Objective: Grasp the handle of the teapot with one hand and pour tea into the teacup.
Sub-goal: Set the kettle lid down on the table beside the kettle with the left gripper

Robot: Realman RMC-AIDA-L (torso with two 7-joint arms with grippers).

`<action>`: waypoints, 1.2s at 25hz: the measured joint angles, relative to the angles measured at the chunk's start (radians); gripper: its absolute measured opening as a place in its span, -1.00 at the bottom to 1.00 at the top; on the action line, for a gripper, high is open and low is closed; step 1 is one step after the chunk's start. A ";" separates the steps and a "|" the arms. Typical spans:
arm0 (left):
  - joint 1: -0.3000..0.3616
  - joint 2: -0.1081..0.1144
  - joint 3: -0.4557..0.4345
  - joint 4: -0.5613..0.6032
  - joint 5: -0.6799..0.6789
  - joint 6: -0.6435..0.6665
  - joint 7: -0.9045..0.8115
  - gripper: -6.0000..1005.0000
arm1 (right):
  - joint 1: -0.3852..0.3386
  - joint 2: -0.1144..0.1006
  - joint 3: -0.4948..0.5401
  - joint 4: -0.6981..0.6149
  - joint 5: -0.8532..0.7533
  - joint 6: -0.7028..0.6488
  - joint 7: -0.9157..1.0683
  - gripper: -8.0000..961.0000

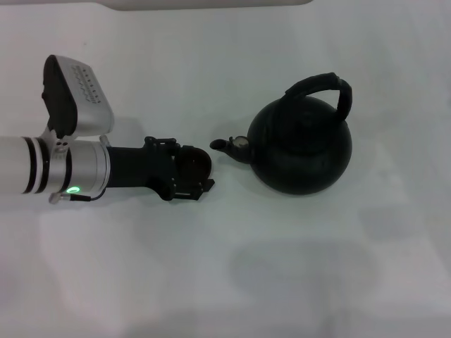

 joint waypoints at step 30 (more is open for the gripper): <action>0.040 -0.002 0.009 0.074 -0.018 0.024 -0.012 0.74 | -0.003 -0.001 -0.001 -0.001 0.000 0.008 -0.001 0.57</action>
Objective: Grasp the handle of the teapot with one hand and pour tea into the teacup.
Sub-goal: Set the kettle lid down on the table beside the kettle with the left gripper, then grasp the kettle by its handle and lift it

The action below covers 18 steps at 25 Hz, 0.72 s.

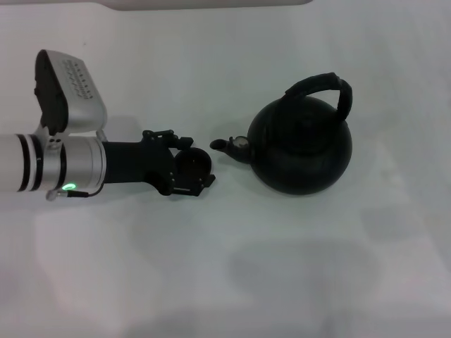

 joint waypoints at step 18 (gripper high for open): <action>0.129 0.003 0.063 0.266 -0.016 0.082 -0.132 0.73 | 0.001 -0.001 -0.009 -0.005 0.000 0.031 0.000 0.57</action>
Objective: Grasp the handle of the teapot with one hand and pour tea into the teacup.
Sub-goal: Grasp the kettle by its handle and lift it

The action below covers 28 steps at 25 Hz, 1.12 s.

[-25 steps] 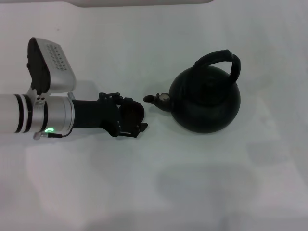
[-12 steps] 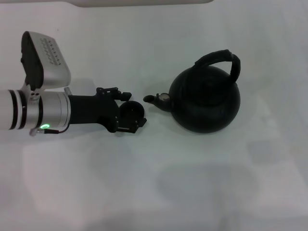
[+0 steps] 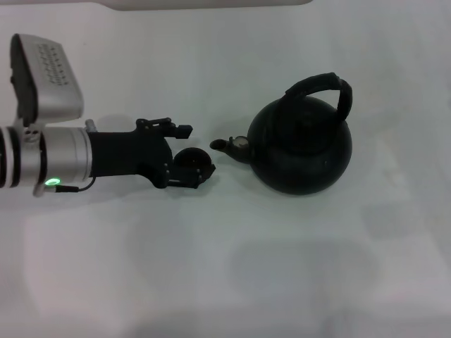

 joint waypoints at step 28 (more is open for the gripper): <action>0.390 0.007 -0.413 0.084 -0.248 0.323 0.374 0.71 | -0.282 -0.011 -0.219 -0.735 -0.598 0.223 0.764 0.57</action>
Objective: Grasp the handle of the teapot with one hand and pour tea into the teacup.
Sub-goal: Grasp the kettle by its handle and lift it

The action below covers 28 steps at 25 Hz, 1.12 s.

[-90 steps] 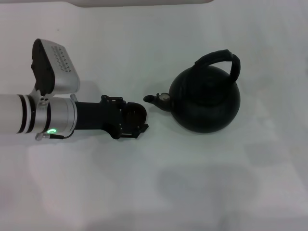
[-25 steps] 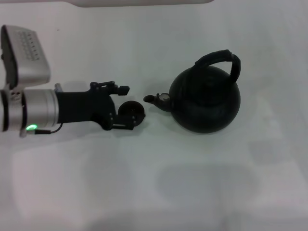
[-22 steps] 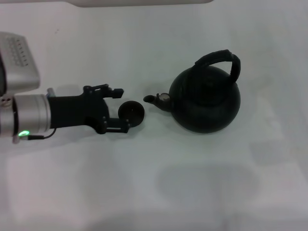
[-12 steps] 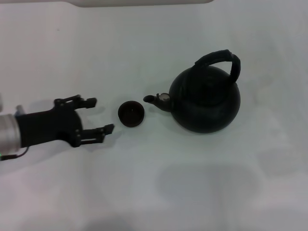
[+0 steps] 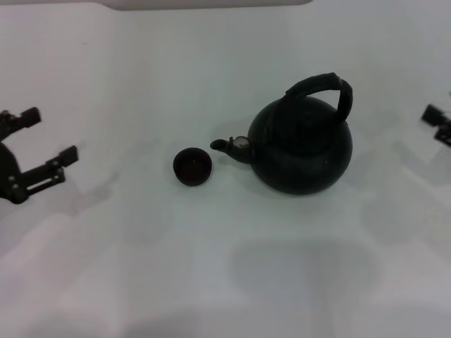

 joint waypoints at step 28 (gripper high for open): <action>0.034 -0.001 -0.052 -0.075 -0.023 0.068 0.093 0.45 | -0.075 0.023 -0.497 -0.521 -0.153 0.499 0.420 0.46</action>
